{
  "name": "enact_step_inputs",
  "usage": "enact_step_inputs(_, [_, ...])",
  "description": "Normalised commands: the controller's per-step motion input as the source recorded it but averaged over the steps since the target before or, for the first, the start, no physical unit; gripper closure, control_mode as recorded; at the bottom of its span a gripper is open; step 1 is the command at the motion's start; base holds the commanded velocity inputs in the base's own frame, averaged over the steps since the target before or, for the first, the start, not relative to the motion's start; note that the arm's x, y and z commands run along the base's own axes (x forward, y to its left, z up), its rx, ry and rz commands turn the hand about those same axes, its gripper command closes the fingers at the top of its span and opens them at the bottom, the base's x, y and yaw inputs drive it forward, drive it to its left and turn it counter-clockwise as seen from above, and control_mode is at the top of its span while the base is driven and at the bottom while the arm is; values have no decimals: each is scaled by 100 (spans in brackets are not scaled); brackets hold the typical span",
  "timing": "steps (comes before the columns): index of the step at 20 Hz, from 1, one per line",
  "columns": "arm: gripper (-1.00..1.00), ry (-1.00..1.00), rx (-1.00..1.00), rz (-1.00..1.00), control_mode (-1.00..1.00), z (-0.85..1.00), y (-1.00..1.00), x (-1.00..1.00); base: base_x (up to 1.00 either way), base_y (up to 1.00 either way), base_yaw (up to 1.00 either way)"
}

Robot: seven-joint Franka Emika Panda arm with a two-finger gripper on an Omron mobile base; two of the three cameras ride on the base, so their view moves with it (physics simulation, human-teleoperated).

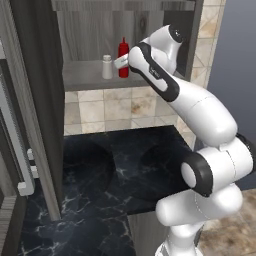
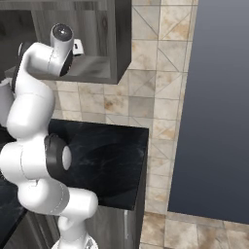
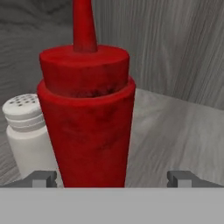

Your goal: Move the ketchup and shaker from the cabinet to the dining counter.

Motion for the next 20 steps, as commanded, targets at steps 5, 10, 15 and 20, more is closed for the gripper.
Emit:
enact_step_inputs(5, [-100,0,0,1,-100,-9,9,15,0,0,0])
enact_step_inputs(10, [-100,0,0,1,-100,-5,5,13,0,0,0])
enact_step_inputs(15, [100,0,0,0,-100,-5,7,12,0,0,0])
enact_step_inputs(20, [100,0,0,3,-100,-1,1,5,0,0,0])
